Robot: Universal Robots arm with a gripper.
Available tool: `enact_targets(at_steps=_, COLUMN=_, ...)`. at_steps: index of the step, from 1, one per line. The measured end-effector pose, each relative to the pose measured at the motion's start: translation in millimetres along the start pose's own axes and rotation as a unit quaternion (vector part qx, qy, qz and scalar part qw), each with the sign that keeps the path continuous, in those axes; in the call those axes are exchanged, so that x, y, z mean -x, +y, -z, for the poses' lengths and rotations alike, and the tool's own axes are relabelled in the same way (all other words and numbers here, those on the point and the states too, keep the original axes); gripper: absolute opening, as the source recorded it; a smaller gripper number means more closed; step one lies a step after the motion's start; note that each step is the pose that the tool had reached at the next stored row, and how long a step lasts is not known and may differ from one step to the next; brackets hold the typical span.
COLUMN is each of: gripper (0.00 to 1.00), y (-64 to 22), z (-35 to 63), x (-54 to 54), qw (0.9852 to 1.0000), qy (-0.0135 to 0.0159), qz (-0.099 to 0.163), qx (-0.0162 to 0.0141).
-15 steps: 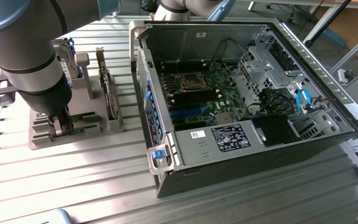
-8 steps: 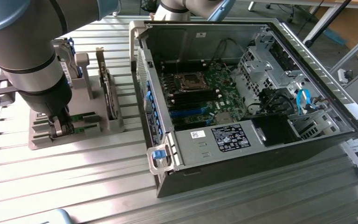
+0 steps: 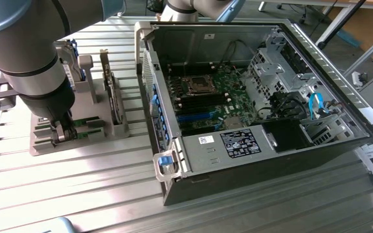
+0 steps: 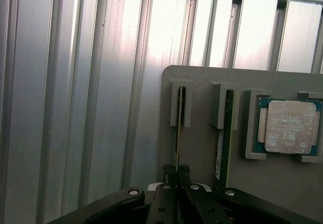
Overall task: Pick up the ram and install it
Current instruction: 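Pick up the ram and move it above insertion slot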
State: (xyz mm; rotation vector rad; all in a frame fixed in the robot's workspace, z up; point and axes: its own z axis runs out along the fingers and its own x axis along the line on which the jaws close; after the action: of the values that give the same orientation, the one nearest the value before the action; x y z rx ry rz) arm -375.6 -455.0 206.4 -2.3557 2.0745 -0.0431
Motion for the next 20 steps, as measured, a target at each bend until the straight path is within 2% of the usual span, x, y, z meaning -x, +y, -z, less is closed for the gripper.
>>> enact_targets(at_steps=5, gripper=0.13, y=-0.1, z=-0.1, x=-0.1, qw=1.0000, qy=0.0011, qz=0.000, qx=0.0000)
enact_targets(at_steps=20, gripper=0.13, y=-0.1, z=4.1, x=-0.1, qw=1.0000, qy=0.0014, qz=0.000, qx=0.0002)
